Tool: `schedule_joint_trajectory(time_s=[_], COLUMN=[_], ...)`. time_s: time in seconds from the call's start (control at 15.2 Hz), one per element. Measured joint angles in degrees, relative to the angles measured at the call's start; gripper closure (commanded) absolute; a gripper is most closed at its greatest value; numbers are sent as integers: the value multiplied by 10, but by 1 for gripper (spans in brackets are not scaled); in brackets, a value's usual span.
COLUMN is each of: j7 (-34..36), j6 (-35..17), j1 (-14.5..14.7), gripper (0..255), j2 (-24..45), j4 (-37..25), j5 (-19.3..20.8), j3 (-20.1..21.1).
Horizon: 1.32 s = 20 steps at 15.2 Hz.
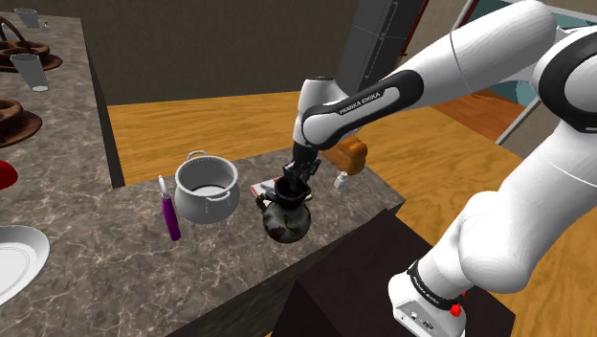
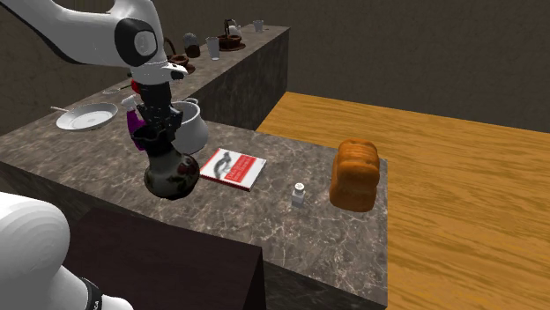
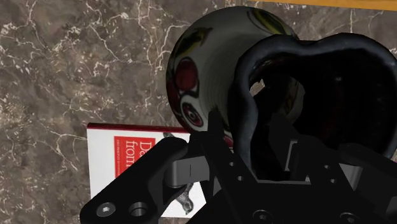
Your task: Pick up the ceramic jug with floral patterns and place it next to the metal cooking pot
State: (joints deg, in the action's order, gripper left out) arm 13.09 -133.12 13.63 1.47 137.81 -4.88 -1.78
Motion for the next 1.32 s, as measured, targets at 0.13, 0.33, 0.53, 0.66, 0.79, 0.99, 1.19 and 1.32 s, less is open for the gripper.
schedule_joint_trajectory(time_s=[0.13,0.33,0.53,0.66,0.79,0.99,1.19,1.32], j7=[-2,-6,-8,-8,-8,-8,-9,-8], j6=[-17,-39,-56,-60,-61,-61,-60,-60], j1=[0,0,0,0,-1,0,0,0], gripper=[255,255,255,255,255,0,0,0], j2=[14,32,45,46,46,47,48,48], j4=[3,8,10,9,9,10,11,10], j5=[-2,-5,-7,-8,-8,-8,-8,-8], j3=[0,1,1,0,0,0,1,1])
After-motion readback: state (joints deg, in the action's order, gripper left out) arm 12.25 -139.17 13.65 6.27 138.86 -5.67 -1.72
